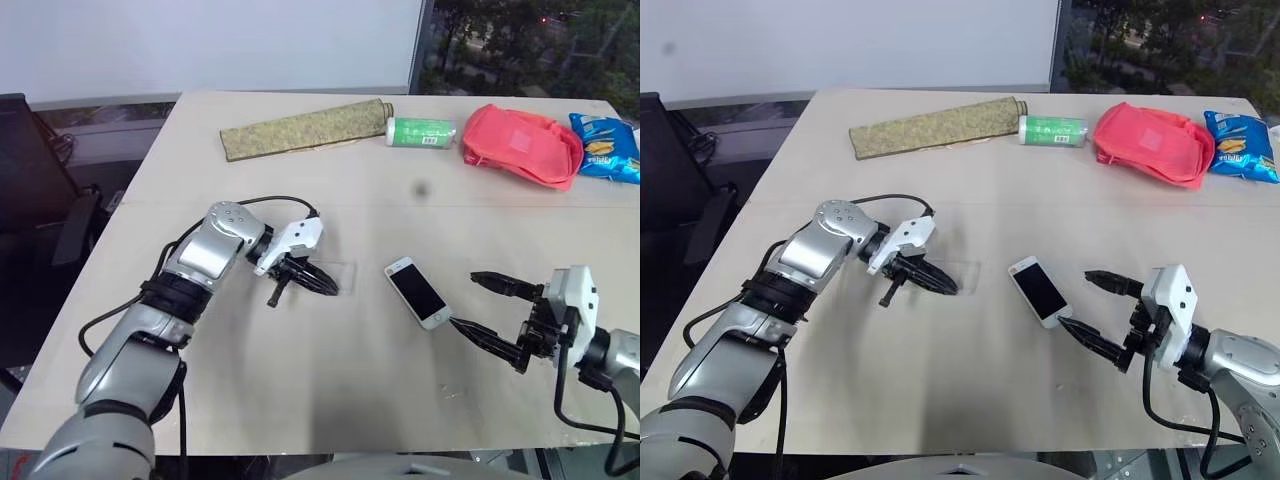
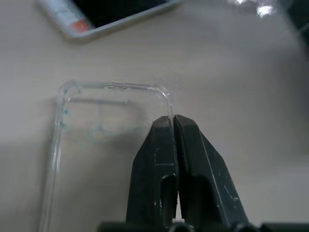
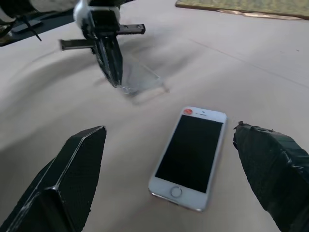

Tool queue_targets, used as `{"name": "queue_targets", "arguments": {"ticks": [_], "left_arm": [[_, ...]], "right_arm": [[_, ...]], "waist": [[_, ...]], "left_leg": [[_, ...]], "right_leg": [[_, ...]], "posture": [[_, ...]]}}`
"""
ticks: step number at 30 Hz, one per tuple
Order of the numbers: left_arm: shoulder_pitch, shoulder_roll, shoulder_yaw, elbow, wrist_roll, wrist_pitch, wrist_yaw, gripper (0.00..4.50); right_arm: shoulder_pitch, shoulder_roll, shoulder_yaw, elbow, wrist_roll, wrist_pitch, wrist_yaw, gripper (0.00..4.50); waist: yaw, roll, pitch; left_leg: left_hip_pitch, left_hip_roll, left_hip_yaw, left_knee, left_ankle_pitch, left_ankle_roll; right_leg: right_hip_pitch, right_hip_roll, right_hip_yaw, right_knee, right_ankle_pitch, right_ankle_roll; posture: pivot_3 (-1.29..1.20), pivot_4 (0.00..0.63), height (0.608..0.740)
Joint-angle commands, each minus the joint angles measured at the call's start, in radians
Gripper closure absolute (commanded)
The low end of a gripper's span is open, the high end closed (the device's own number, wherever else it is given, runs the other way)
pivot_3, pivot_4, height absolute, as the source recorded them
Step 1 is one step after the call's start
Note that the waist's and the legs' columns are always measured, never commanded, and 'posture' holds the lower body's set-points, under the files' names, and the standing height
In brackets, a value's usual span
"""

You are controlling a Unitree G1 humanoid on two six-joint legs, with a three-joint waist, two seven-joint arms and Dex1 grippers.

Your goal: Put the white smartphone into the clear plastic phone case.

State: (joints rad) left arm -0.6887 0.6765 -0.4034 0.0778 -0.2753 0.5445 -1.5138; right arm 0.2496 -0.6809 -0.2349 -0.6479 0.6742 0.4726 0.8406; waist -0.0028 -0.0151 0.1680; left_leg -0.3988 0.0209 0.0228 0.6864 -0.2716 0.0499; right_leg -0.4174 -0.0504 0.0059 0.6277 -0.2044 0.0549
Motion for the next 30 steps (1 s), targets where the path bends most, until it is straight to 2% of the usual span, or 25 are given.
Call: {"name": "queue_targets", "arguments": {"ticks": [1, 6, 9, 12, 13, 15, 17, 21, 30], "left_arm": [[0.046, -0.013, 0.030, -0.212, -0.058, 0.196, 0.117, 4.48], [0.135, -0.049, 0.015, -0.282, -0.010, 0.233, 0.290, 4.48], [0.169, -0.034, 0.016, -0.311, -0.019, 0.221, 0.304, 3.70], [0.177, -0.040, 0.043, -0.314, -0.033, 0.228, 0.341, 2.34], [0.178, -0.039, 0.063, -0.319, -0.045, 0.230, 0.348, 2.00], [0.177, -0.039, 0.103, -0.330, -0.063, 0.230, 0.372, 0.90], [0.177, -0.040, 0.151, -0.344, -0.083, 0.213, 0.390, 0.04], [0.196, -0.020, 0.251, -0.394, -0.152, 0.233, 0.401, 0.04], [0.267, 0.095, 0.347, -0.492, -0.171, 0.204, 0.439, 0.04]], "right_arm": [[-0.032, 0.015, 0.039, -0.002, -0.025, -0.013, -0.029, 0.00], [-0.082, 0.047, 0.130, 0.008, -0.127, 0.015, -0.144, 0.00], [-0.107, 0.062, 0.177, 0.001, -0.176, 0.038, -0.201, 0.00], [-0.127, 0.092, 0.215, 0.003, -0.223, 0.054, -0.267, 0.00], [-0.131, 0.102, 0.240, 0.003, -0.256, 0.068, -0.300, 0.00], [-0.130, 0.113, 0.287, 0.009, -0.327, 0.081, -0.353, 0.00], [-0.121, 0.131, 0.314, 0.010, -0.365, 0.108, -0.401, 0.00], [-0.101, 0.151, 0.354, -0.010, -0.371, 0.175, -0.424, 0.00], [-0.147, 0.193, 0.435, 0.007, -0.417, 0.291, -0.485, 0.00]], "waist": [[0.001, 0.000, 0.000], [-0.003, 0.000, 0.000], [-0.003, 0.000, 0.000], [0.000, 0.000, 0.000], [0.001, 0.000, 0.000], [0.002, 0.000, 0.000], [0.002, 0.000, 0.000], [0.001, 0.000, 0.000], [-0.009, 0.000, -0.001]], "left_leg": [[0.000, 0.000, 0.000, 0.000, 0.000, 0.000], [0.001, 0.000, 0.001, 0.000, 0.000, 0.000], [0.001, 0.000, 0.000, -0.001, 0.000, 0.000], [0.001, 0.000, 0.001, -0.001, 0.000, 0.000], [0.001, 0.000, 0.001, -0.001, 0.000, 0.000], [0.001, 0.000, 0.001, 0.000, 0.000, 0.000], [0.001, -0.001, 0.001, -0.001, 0.000, 0.000], [0.000, 0.000, 0.001, -0.001, 0.000, 0.000], [0.002, 0.000, 0.002, -0.001, 0.000, -0.001]], "right_leg": [[0.000, 0.000, 0.000, 0.000, 0.000, 0.000], [0.000, 0.002, 0.002, 0.001, 0.000, 0.000], [-0.001, 0.003, 0.003, 0.001, 0.001, -0.002], [-0.001, 0.003, 0.003, 0.001, 0.002, -0.003], [-0.001, 0.003, 0.003, 0.001, 0.002, -0.003], [-0.001, 0.002, 0.004, 0.001, 0.001, -0.002], [-0.001, 0.002, 0.004, 0.001, 0.001, -0.002], [-0.001, 0.002, 0.004, 0.001, 0.002, -0.004], [-0.001, 0.002, 0.004, 0.001, 0.001, -0.001]], "posture": [[0.00, 0.150, 0.740], [0.00, 0.150, 0.740], [0.00, 0.150, 0.740], [0.00, 0.150, 0.740], [0.00, 0.150, 0.740], [0.00, 0.150, 0.740], [0.00, 0.150, 0.740], [0.00, 0.150, 0.740], [0.00, 0.150, 0.740]]}}
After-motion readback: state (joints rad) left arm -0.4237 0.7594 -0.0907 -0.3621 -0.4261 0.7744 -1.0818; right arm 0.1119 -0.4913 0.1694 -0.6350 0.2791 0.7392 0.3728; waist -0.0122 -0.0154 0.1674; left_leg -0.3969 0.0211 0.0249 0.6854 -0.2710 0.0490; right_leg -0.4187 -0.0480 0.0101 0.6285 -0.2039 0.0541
